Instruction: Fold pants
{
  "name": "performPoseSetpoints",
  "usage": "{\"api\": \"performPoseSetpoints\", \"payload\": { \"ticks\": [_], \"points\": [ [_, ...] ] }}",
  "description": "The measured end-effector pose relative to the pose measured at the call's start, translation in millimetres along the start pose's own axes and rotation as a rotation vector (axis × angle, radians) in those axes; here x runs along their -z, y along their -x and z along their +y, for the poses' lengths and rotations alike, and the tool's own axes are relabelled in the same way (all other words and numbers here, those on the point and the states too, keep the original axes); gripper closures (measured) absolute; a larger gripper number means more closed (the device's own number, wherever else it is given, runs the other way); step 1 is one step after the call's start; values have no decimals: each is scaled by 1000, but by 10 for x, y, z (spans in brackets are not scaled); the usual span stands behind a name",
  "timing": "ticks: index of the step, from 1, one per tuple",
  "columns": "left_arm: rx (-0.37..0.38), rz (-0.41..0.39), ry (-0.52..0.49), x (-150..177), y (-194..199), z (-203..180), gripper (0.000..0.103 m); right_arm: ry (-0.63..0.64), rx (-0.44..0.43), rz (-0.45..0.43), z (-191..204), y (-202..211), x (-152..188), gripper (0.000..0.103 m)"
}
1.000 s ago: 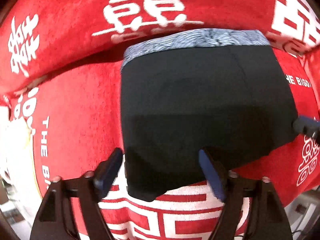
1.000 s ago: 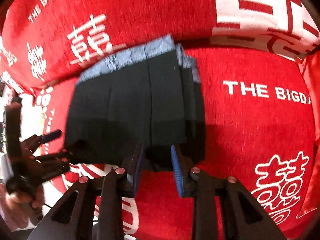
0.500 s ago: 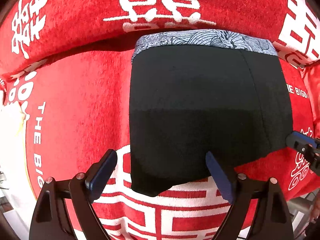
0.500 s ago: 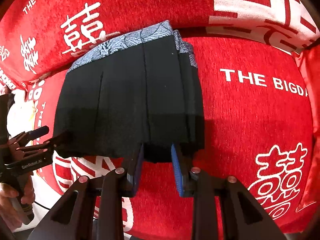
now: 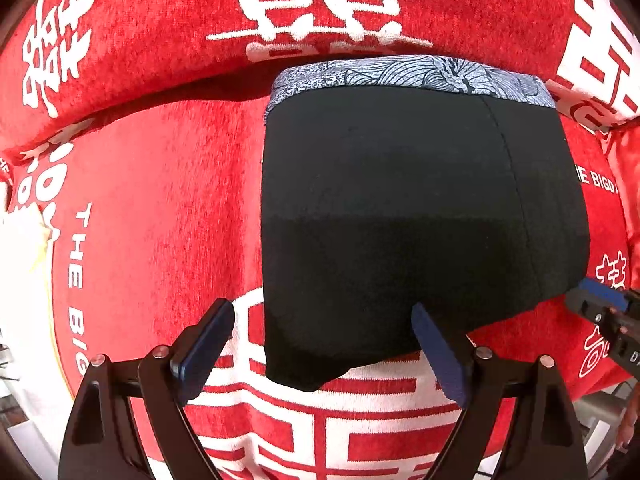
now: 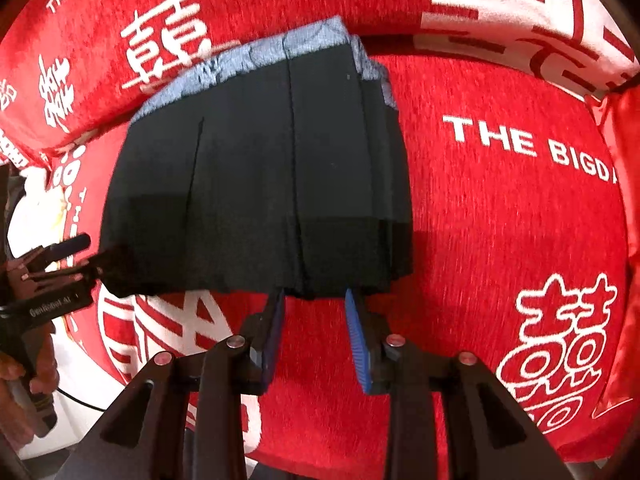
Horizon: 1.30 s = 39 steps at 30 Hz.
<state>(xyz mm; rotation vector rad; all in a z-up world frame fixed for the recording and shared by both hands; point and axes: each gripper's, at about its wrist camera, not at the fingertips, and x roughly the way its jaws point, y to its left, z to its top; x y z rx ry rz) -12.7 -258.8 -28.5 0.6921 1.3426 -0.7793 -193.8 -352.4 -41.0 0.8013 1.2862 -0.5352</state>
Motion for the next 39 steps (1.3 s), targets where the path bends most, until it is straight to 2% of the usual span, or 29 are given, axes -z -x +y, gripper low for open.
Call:
{"api": "performPoseSetpoints", "payload": {
  "ticks": [4,17,19,20,21,24,28,31,32,33,34,36,39],
  "points": [
    [-1,4,-1,1,-9,-2,12,-42,-14,26,-83,-68,70,69],
    [-15,1,-20,-30,-34,-80,12,-108,-18,-19,-385,166,42,69],
    [-12,2,-21,-32,-28,-86,12,-122,-18,-36,-435,211,5,66],
    [-12,3,-20,-37,-29,-91,12,-131,-22,-54,-465,247,-19,61],
    [-11,3,-20,-38,-33,-89,12,-142,-32,-81,-494,296,-55,57],
    [-13,2,-25,-41,-40,-98,12,-156,-69,-141,-551,376,-244,54],
    [-13,4,-27,-49,-52,-110,12,-123,-98,-176,-468,329,-638,54],
    [-11,8,-26,-45,-38,-124,12,-70,-100,-165,-348,225,-856,55],
    [-10,8,-26,-46,-34,-123,12,-60,-92,-151,-324,186,-880,62],
    [-7,9,-24,-49,-40,-113,12,-43,-81,-126,-293,123,-892,84],
    [-4,10,-22,-50,-40,-110,12,-27,-69,-105,-266,76,-867,88],
    [3,14,-16,-61,-61,-84,12,14,-30,-79,-210,12,-791,88],
    [-11,10,-4,-71,-75,-54,4,24,-23,-74,-202,37,-675,88]
  ]
}}
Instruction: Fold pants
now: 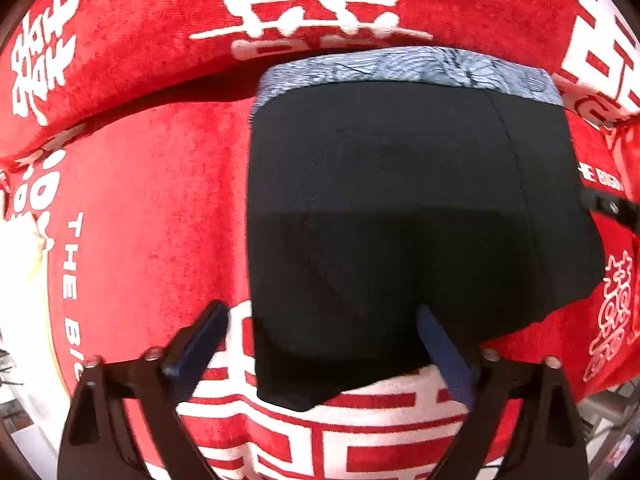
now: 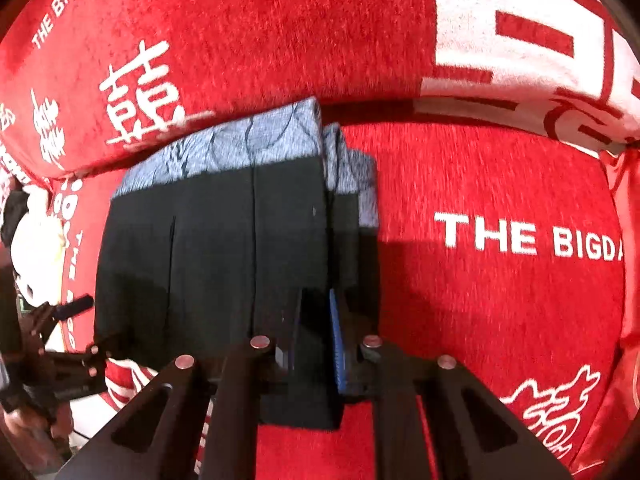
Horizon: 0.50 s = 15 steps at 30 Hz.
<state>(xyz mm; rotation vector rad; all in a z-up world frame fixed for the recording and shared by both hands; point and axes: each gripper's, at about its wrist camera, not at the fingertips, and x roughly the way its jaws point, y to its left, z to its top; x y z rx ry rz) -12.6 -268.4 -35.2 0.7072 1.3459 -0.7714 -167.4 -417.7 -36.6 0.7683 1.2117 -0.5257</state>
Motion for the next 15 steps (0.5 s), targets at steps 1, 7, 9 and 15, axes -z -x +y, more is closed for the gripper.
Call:
{"api": "performPoseSetpoints", "payload": {
  "ticks": [1,7,9,15],
  "points": [
    [8,4,4,-5,-13,12,4,-10,-9,5,-11,12,32,88],
    [14,6,2,-11,-13,7,4,-51,-35,16,-76,37,99,87],
    [12,7,-4,-17,-19,3,4,-64,-37,10,-96,52,108,87],
    [14,10,-7,-43,-23,1,4,-60,-31,6,-72,46,115,87]
  ]
}}
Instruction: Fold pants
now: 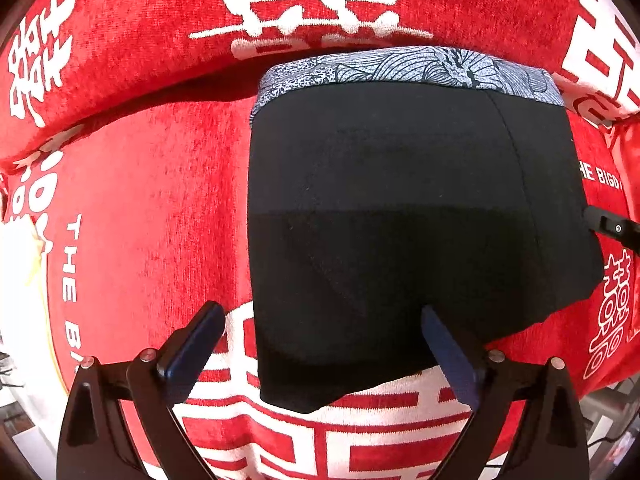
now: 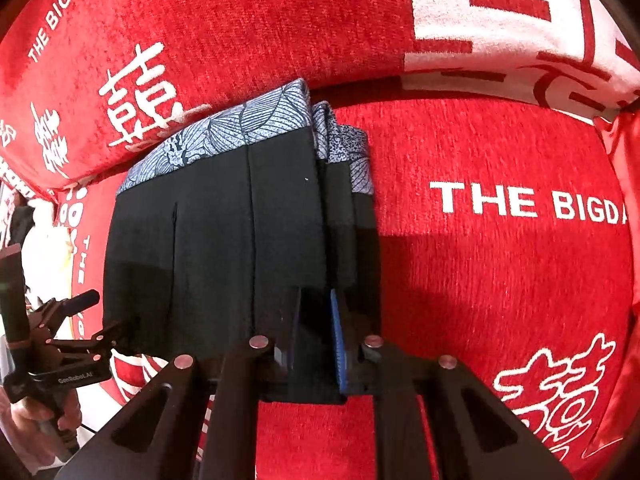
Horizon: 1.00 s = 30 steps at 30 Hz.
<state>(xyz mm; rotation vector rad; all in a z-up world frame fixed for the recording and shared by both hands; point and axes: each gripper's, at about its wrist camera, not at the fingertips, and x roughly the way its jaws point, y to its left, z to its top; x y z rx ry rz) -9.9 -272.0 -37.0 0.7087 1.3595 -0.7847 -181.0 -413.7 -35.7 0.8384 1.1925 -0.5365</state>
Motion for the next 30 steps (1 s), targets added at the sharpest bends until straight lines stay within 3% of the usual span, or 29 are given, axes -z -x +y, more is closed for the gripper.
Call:
{"api": "performPoseSetpoints", "payload": {
  "ticks": [13,14,17,22,26,30],
  "points": [
    [33,-22,-20,-66,102,18,4,-17,-13,-10,-39,6,1,84],
    [47,-28,-16,-81,120,27,4,-17,-11,-10,-44,14,-1,78],
    [85,-52,-10,-136,181,71,4,-26,8,-13,-88,56,0,37],
    [111,-79,-21,-236,234,129,4,-47,-10,-13,-216,93,29,36],
    [217,-58,44,-332,192,258,4,-50,-19,-17,-282,115,15,35],
    [205,-34,67,-370,117,323,4,-59,-37,-6,-305,67,-14,34]
  ]
}}
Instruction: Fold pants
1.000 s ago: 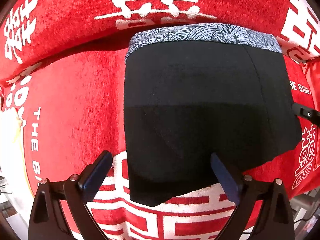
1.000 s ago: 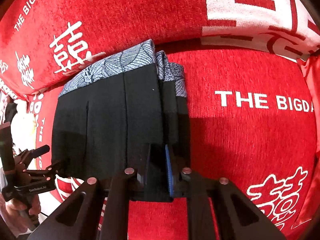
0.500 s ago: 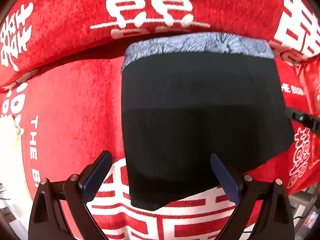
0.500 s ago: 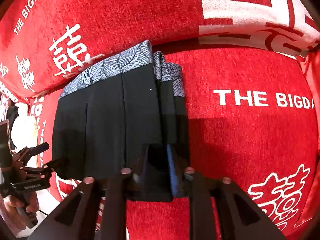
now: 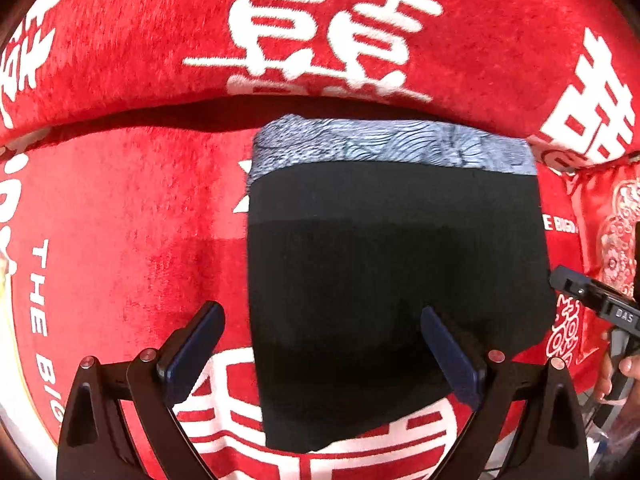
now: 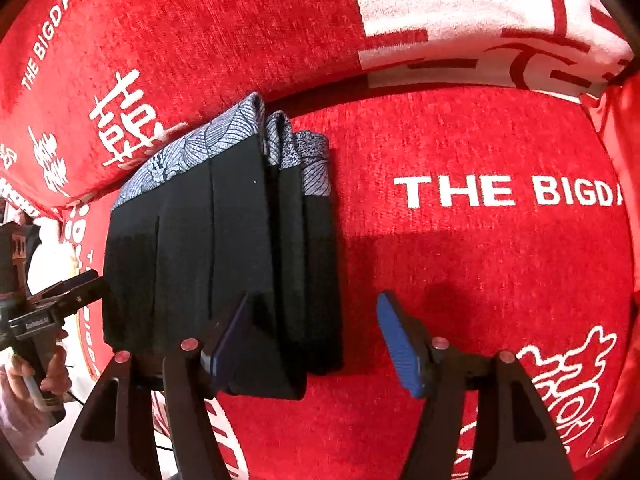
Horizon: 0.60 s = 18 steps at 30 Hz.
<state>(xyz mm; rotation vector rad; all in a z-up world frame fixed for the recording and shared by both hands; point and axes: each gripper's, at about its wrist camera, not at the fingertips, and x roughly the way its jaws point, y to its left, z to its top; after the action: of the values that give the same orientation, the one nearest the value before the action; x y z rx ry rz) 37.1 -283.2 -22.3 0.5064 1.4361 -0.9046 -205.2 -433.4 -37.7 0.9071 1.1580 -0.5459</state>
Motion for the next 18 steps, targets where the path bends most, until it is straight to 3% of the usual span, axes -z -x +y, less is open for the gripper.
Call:
{"api": "performPoseSetpoints", "payload": {
  "ticks": [7,18],
  "points": [
    [-20,19,7,-3,-81,-3,4,9,-43,13,5,-52,-15,26],
    [16,35,45,-105,-210,125,1,-4,-124,25,-45,-77,-62,22]
  ]
}}
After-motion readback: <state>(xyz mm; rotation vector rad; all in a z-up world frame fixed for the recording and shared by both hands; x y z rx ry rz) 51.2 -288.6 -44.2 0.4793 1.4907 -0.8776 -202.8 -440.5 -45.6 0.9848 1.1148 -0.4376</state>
